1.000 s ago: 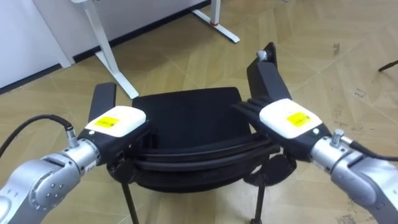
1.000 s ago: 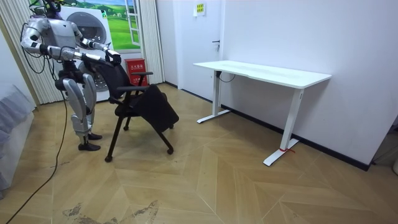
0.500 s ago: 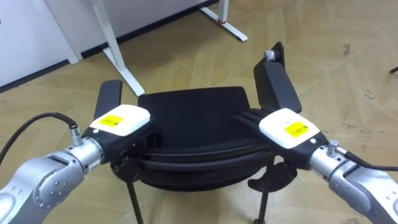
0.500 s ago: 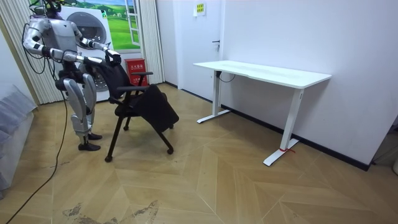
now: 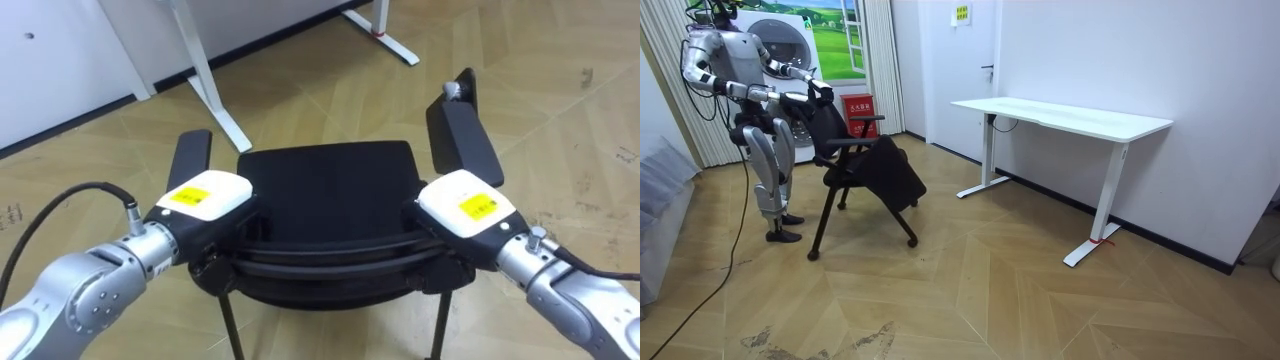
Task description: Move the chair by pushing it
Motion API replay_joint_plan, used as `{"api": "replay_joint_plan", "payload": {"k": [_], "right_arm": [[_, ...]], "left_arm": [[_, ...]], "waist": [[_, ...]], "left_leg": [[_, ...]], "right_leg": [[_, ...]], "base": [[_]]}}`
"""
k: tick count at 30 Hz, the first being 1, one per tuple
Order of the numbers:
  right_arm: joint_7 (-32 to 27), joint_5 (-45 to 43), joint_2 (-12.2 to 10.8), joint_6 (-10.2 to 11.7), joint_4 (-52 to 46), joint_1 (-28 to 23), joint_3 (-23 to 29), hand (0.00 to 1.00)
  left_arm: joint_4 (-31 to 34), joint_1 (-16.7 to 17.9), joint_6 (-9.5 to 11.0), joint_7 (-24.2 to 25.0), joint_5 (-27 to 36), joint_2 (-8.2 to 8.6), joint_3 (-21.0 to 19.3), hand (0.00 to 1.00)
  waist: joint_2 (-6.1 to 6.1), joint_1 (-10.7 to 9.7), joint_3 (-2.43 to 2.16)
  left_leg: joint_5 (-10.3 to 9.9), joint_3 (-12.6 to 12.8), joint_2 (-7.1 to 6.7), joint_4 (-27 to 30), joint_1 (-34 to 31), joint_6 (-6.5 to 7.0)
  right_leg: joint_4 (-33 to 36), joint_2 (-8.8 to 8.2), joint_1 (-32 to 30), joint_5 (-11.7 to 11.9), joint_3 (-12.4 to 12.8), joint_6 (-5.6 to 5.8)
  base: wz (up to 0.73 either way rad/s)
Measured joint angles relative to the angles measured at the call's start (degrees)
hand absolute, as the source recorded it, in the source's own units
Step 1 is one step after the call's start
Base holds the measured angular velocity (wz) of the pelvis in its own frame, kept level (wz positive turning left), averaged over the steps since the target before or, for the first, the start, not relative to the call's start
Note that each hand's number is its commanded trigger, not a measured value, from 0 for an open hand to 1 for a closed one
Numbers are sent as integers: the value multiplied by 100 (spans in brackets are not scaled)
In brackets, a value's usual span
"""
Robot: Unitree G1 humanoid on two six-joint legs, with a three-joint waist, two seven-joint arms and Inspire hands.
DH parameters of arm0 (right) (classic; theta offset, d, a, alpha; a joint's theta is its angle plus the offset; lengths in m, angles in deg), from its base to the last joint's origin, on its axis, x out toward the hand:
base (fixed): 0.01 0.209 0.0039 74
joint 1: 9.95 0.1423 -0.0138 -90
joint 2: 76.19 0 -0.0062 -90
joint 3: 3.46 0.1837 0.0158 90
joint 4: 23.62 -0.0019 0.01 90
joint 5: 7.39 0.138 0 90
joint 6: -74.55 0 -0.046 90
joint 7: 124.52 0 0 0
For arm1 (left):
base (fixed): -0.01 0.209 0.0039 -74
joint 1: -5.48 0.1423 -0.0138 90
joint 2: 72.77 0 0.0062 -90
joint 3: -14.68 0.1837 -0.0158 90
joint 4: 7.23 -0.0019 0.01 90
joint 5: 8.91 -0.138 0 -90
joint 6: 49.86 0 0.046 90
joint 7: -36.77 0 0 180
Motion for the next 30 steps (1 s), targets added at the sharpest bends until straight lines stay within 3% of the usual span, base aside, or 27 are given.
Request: {"api": "replay_joint_plan", "payload": {"k": [4,30], "right_arm": [[-206,-87,0,130,114,4,1,100],[-242,-256,-35,136,95,-61,2,100]], "left_arm": [[-2,-2,3,-1,-6,0,9,100],[41,-132,-34,181,-240,5,94,100]], "waist": [[0,-1,0],[-42,25,-36]], "left_leg": [[0,-54,-7,-6,-5,0],[0,156,0,61,12,0]], "right_leg": [[-7,-6,1,0,-21,0],[-4,-14,38,0,28,0]], "base": [[3],[0]]}}
